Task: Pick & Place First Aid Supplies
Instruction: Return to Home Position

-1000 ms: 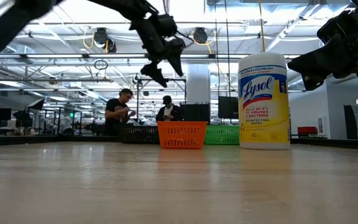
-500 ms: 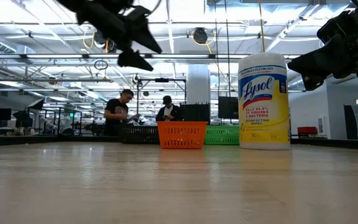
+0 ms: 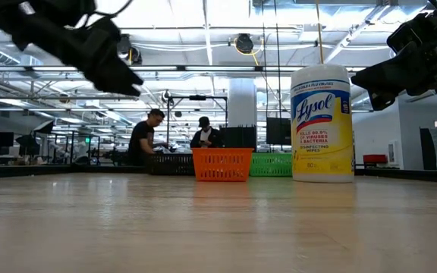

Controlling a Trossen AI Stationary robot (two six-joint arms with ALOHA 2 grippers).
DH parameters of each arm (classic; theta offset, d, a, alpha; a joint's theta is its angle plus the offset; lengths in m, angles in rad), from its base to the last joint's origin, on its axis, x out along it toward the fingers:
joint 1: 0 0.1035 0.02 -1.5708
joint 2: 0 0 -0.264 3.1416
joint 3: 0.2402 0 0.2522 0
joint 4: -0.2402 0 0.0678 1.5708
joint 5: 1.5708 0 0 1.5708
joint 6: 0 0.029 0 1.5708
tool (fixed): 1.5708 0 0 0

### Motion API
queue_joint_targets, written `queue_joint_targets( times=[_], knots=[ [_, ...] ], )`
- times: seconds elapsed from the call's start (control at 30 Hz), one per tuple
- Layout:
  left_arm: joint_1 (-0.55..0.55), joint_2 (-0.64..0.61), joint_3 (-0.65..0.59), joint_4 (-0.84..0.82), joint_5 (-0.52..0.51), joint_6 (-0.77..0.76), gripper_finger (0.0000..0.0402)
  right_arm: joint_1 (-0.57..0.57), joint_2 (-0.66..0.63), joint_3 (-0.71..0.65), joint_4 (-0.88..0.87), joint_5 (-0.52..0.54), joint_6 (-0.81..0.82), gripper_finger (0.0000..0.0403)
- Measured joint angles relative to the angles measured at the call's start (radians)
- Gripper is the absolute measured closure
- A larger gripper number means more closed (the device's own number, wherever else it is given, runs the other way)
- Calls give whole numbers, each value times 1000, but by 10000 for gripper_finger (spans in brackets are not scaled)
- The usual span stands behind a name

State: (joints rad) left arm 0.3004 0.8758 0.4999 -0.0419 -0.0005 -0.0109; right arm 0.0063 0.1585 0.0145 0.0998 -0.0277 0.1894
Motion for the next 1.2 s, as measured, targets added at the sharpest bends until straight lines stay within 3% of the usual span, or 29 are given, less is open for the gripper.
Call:
queue_joint_targets(
  times=[0.13,0.43,0.87,1.2],
  knots=[
    [22,-156,-132,53,-81,-10,20,0,0,0,0,0,0,344],
    [91,-416,-309,63,-88,-42,29,0,0,0,0,0,0,344],
    [114,-600,-456,60,-44,-98,23,0,0,0,0,0,0,344],
    [117,-697,-483,61,-47,-97,33,0,0,0,0,0,0,344]
  ],
)
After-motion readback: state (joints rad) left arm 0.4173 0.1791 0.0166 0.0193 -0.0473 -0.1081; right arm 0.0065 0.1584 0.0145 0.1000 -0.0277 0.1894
